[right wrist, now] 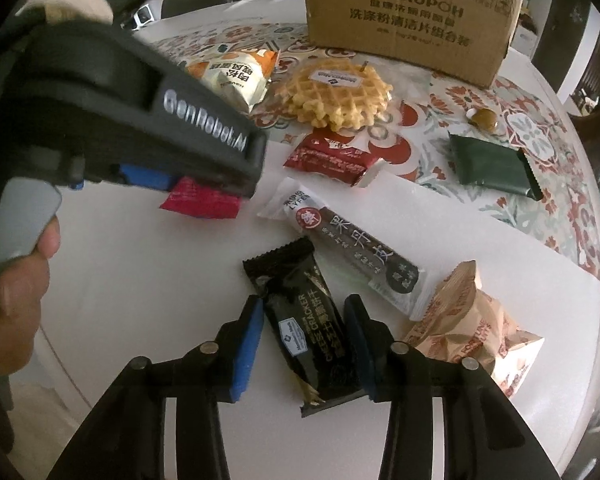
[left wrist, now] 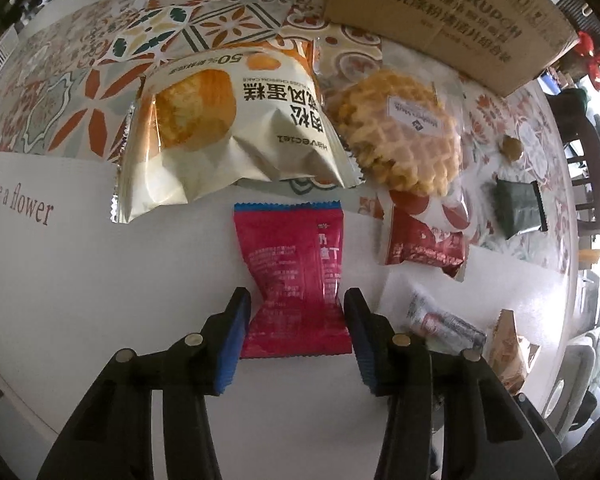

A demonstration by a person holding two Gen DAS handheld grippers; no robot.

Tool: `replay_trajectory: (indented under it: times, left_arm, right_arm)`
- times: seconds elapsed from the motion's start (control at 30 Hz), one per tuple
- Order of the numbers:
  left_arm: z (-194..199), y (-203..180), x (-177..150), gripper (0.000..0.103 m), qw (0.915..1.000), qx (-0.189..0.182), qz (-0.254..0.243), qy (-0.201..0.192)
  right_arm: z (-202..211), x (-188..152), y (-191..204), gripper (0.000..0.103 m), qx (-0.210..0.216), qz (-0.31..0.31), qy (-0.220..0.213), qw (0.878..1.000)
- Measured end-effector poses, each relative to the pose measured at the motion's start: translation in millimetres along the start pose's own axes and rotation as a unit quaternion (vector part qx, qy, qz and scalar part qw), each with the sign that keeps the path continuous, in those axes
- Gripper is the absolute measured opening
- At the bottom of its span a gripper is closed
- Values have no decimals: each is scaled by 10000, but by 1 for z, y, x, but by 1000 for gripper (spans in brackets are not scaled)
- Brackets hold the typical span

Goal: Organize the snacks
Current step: 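Grasp the pink packet with the left tool while the right tool grasps the black cracker bar, then lift both snacks and carry them over the cardboard box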

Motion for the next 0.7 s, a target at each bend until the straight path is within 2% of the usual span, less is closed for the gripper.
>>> replay_trajectory:
  times: [0.13,0.47,0.7]
  left_arm:
    - [-1,3,-2,41,9999,-44,-78,-82]
    - [12,20,-33,39,9978,16,-653,-92]
    - [51,28,-46,39,9936,56,-969,-573]
  right_arm:
    - [1,0,-1,36,-29,-42,-44,10000]
    - [12,3,-5,33,132,-322,-156,9993]
    - [42,7,-4,33,27,-566,-472,9973]
Point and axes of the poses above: each gripper's, at about its wrist camera, not at the fingertips, and z roughly against the way its jaws point, y to its left, x to its top, the point moved 6 cm from there along -z, roughly the way its jaws point, and after that the axes turned 10 degrees about y, right-handed, at the moved point
